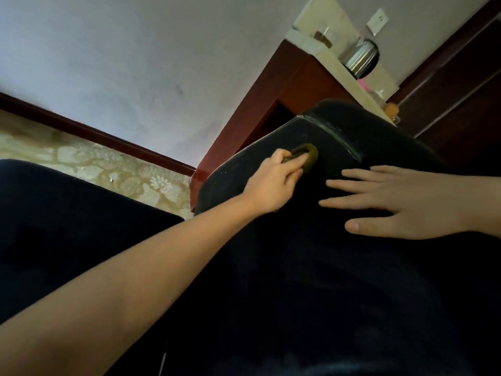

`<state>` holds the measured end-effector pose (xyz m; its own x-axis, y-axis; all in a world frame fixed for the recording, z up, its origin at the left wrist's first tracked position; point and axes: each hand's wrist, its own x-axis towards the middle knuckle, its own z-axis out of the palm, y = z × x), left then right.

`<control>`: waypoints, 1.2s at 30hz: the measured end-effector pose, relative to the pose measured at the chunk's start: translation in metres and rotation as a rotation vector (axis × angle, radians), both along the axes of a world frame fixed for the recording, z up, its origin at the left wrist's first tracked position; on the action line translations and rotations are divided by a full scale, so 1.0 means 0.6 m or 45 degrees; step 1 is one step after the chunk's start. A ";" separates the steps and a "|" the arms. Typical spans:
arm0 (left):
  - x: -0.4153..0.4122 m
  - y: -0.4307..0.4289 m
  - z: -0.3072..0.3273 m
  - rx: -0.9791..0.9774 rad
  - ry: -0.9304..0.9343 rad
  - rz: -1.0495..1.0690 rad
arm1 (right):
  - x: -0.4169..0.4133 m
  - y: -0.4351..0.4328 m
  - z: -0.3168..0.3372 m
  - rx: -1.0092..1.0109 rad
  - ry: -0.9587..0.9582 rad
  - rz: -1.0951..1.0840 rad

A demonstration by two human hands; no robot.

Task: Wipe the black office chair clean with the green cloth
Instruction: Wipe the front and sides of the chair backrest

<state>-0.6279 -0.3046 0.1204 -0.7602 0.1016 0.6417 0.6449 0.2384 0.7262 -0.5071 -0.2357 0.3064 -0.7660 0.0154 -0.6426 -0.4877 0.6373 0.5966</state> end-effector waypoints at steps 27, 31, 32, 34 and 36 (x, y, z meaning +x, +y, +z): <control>-0.050 0.036 0.089 0.081 -0.027 0.029 | -0.015 0.007 0.010 -0.068 0.186 -0.134; -0.093 0.031 0.065 0.084 -0.302 0.172 | -0.020 0.010 0.009 -0.059 0.182 -0.142; -0.096 0.028 0.061 0.074 -0.340 0.195 | -0.021 0.010 0.010 -0.061 0.186 -0.138; -0.092 0.023 0.056 0.058 -0.346 0.197 | -0.021 0.011 0.010 -0.071 0.182 -0.132; -0.072 0.018 0.046 0.041 -0.297 0.168 | -0.024 0.013 0.011 -0.087 0.176 -0.146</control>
<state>-0.6712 -0.2936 0.1481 -0.8931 -0.0257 0.4492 0.4243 0.2835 0.8600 -0.5216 -0.2277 0.3127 -0.8427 0.0680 -0.5341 -0.3258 0.7253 0.6065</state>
